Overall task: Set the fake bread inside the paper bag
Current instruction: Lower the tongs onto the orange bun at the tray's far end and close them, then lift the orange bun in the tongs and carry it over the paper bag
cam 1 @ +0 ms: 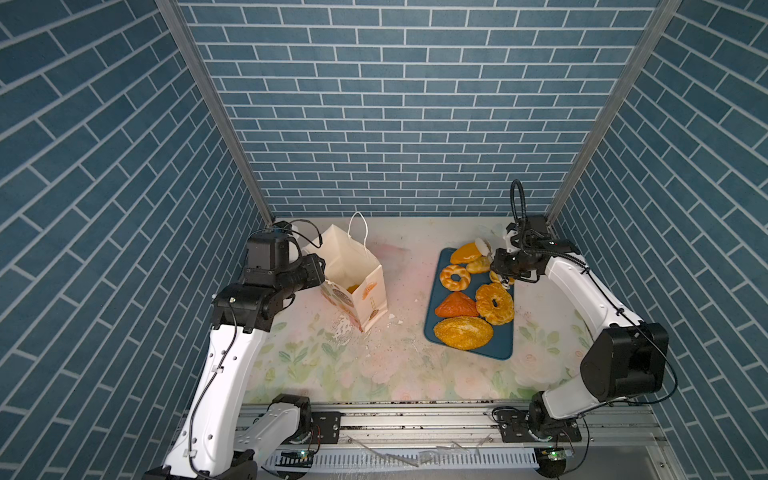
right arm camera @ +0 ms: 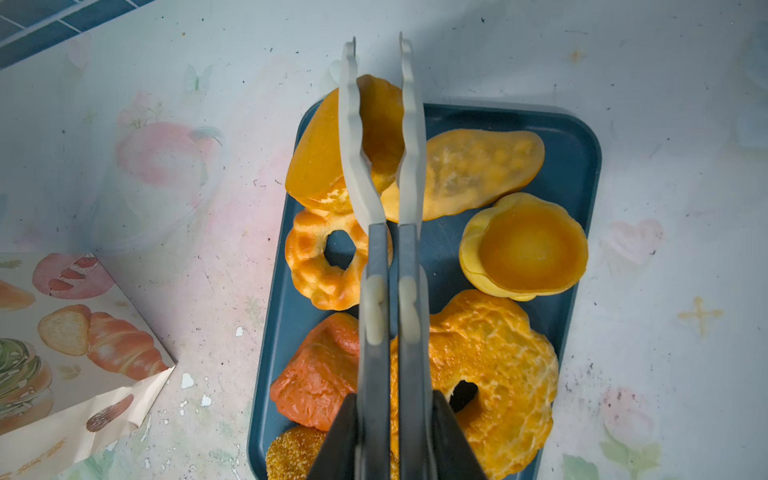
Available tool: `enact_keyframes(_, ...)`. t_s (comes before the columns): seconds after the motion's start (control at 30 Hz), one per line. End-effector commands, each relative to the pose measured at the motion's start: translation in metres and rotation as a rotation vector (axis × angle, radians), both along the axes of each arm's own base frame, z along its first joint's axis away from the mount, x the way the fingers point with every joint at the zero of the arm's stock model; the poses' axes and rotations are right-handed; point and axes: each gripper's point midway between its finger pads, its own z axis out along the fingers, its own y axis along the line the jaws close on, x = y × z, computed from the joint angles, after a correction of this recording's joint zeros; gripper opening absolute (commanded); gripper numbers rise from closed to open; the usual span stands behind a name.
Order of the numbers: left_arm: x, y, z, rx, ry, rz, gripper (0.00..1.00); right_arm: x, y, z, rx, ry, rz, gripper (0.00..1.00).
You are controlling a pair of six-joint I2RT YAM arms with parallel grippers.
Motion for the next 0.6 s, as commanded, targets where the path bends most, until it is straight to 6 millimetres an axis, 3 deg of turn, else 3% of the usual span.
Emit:
enact_keyframes(0.0, -0.001, -0.001, 0.001, 0.005, -0.005, -0.01, 0.48, 0.011, 0.001, 0.04, 0.01, -0.124, 0.022, 0.02)
enact_keyframes(0.57, -0.001, -0.001, -0.002, 0.003, 0.005, -0.005, 0.48, -0.01, 0.004, 0.053, 0.031, -0.132, 0.059, 0.01)
